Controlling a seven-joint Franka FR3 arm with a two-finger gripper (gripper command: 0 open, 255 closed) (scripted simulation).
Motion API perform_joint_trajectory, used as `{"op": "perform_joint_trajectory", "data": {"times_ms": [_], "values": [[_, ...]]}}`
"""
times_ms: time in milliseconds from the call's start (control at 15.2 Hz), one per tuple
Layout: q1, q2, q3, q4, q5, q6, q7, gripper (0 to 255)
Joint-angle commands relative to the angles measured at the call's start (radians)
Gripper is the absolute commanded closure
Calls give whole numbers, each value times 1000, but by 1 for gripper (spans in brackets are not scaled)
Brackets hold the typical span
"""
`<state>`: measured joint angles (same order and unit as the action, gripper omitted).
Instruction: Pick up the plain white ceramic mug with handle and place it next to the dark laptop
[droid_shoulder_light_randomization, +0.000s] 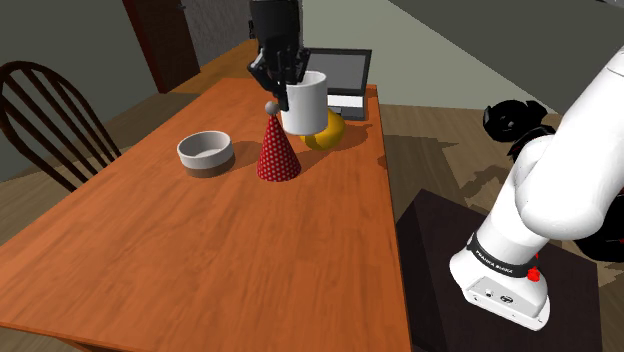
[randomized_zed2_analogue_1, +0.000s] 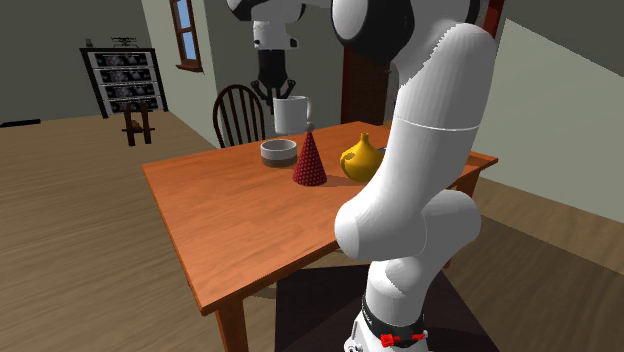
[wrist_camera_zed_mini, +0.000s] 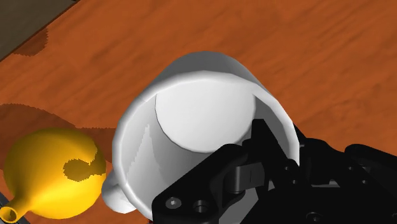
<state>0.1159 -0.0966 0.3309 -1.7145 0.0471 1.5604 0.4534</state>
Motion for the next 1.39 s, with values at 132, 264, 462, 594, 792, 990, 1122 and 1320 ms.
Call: {"op": "perform_joint_trajectory", "data": {"times_ms": [132, 264, 462, 594, 792, 990, 1122, 1320], "values": [[0, 9, 1, 65, -3, -56, 4, 255], [1, 17, 2, 102, -5, -85, 7, 255], [1, 32, 3, 160, -10, -129, 11, 255], [2, 44, 5, 201, -13, -159, 14, 255], [4, 63, 7, 261, -19, -201, 20, 255], [-34, 26, -36, 220, -15, -197, -62, 255], [-57, 8, -65, 200, -15, -195, -115, 255], [-91, -9, -108, 179, -20, -193, -193, 255]]}}
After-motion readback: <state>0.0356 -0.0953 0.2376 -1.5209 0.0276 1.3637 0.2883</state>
